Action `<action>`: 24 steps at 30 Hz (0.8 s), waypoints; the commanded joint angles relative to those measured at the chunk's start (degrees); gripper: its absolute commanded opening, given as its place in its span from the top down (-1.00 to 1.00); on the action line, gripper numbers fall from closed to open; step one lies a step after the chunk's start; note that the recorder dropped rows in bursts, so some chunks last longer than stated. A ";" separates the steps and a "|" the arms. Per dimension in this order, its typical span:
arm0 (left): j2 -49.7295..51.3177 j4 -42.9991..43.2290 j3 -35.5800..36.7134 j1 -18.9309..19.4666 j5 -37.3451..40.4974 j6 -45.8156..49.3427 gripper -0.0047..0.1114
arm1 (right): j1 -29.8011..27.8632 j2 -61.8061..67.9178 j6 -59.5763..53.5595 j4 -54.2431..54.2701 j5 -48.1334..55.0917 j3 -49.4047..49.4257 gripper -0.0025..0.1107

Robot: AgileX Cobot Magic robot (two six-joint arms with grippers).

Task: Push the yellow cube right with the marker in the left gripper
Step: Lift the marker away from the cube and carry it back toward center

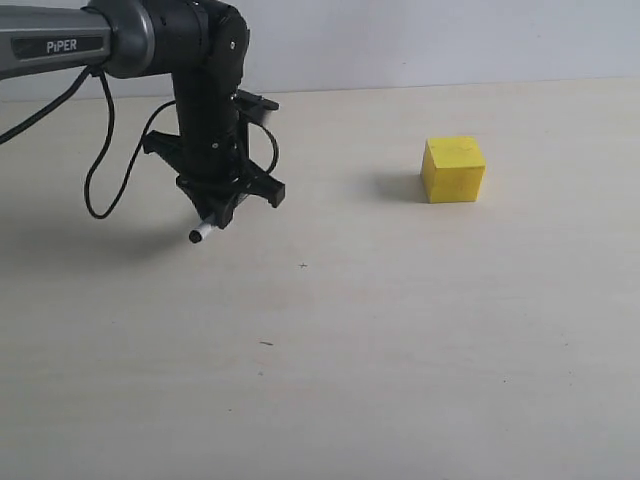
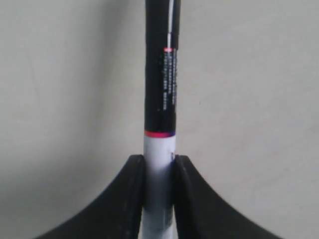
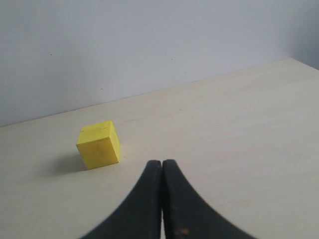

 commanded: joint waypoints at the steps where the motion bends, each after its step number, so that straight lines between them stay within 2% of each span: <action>1: -4.80 -0.59 6.45 -1.27 0.44 -3.41 0.92 | 0.09 -0.30 -0.10 -0.09 -0.29 0.25 0.96; 8: -11.87 -0.48 13.63 -3.42 -7.02 -4.50 0.92 | 0.09 -0.30 -0.10 -0.09 -0.29 0.25 0.96; 17: -19.44 -0.59 14.05 -3.74 -8.30 -8.16 0.92 | 0.09 -0.30 -0.10 -0.09 -0.29 0.25 0.96; 24: -24.32 -1.54 14.05 -6.47 -9.14 -8.95 0.92 | 0.09 -0.30 -0.10 -0.09 -0.29 0.25 0.96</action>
